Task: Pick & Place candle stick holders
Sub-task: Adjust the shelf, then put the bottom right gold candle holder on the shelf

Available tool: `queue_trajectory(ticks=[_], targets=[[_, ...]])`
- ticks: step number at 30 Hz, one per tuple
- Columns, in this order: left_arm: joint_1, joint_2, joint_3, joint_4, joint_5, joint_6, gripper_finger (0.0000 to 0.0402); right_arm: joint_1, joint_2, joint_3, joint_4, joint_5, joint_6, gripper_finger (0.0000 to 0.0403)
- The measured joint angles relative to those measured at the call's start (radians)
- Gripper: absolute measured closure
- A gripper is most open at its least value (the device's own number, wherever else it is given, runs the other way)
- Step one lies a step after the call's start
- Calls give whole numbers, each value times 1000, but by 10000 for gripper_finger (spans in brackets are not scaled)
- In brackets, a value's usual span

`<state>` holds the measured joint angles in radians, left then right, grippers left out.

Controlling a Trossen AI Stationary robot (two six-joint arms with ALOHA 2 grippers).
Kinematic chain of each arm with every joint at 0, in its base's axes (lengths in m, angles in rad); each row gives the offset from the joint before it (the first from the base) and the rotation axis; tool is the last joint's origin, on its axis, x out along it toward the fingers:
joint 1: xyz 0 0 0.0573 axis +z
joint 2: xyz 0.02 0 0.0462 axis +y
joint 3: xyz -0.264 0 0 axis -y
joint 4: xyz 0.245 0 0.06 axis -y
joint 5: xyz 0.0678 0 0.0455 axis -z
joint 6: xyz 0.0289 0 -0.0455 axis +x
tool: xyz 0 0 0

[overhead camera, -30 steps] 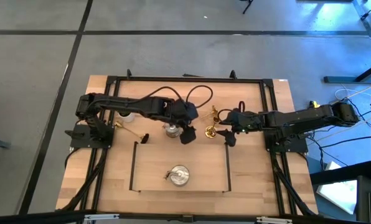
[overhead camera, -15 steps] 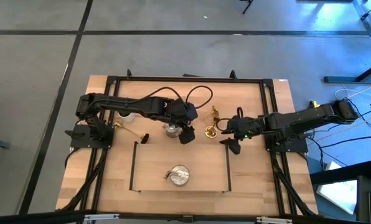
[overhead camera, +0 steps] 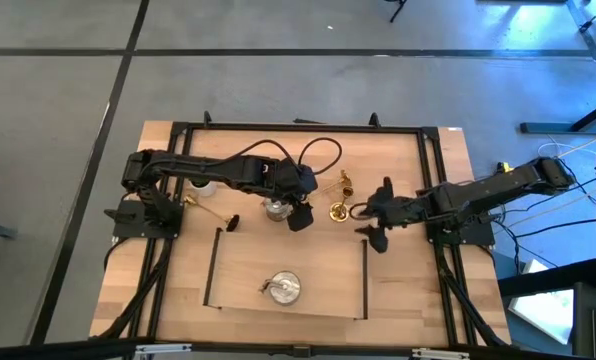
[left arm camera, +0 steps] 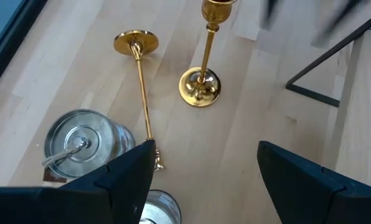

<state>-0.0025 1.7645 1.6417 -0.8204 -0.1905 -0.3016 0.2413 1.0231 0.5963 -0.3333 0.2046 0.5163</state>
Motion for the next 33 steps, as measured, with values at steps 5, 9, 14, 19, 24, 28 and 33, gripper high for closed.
queue_trajectory(ticks=[5, 9, 14, 19, 24, 28, 33], targets=[[0, 0, 0, 0, 0, 0, 123, -44, -6, 5, -13, 200, 146, 144], [1, 0, 0, -11, 1, 1, 123, -118, -2, 4, -20, 140, 183, 144], [7, 0, 0, -11, 0, 15, 123, -190, -2, 4, -30, 72, 184, 144], [16, 0, 0, -13, -2, 20, 123, -217, -1, 4, 13, 38, 148, 144], [18, 0, 0, -13, -5, 20, 123, -216, 11, 4, 17, 27, 70, 144], [18, 0, 0, -13, -6, 19, 123, -216, 36, 3, 41, 27, 50, 144], [18, 0, 0, -12, -7, 19, 123, -216, 96, 3, 108, 2, 26, 144]])
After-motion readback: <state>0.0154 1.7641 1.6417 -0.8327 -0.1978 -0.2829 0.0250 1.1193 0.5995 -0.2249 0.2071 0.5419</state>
